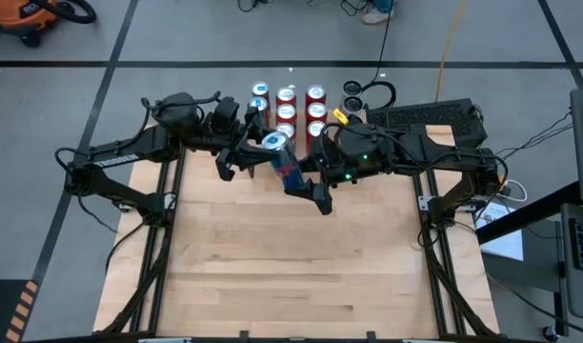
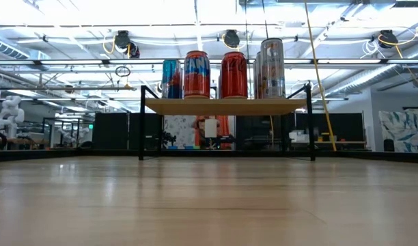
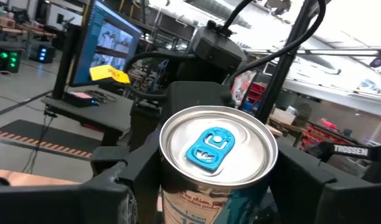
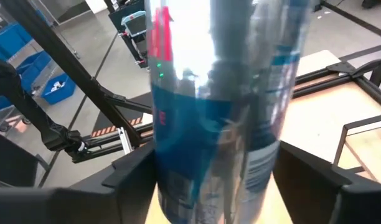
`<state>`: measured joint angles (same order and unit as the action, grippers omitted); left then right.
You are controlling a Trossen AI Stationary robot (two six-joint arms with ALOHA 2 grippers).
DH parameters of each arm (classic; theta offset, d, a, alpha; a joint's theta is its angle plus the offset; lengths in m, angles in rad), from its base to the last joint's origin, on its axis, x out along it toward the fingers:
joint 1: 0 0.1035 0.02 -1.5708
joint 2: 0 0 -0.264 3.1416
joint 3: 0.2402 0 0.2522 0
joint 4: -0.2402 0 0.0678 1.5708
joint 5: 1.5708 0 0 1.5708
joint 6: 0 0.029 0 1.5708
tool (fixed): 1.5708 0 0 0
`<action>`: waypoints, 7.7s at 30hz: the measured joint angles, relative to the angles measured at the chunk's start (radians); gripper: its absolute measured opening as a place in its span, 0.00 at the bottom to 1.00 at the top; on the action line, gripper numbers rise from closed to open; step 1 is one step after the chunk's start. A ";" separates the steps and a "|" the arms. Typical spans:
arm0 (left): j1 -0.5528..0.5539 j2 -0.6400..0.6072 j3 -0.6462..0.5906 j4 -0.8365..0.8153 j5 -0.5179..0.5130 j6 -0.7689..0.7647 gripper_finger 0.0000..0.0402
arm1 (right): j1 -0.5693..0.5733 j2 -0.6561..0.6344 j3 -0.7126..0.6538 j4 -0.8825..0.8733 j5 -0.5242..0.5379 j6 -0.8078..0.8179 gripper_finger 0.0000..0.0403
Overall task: Place canned beverage on shelf
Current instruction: Put the blue soda can on the shelf aligned with the other blue soda can, then return to Home Position
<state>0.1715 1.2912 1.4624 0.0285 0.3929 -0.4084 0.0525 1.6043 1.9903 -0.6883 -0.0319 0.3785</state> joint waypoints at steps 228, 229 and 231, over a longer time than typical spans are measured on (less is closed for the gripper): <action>0.102 -0.550 -0.618 -0.095 -0.160 0.275 0.00 | 0.061 -0.350 -0.001 -0.331 0.158 -0.369 0.00; 0.090 -0.551 -0.618 -0.110 -0.174 0.285 0.00 | 0.061 -0.356 -0.001 -0.341 0.158 -0.376 0.00; 0.067 -0.550 -0.618 -0.141 -0.194 0.299 0.00 | 0.061 -0.366 -0.001 -0.355 0.159 -0.391 0.00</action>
<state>0.2389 0.7410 0.8440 -0.1124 0.1985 -0.1090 0.1136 1.2382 1.9896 -1.0435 0.1273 -0.0123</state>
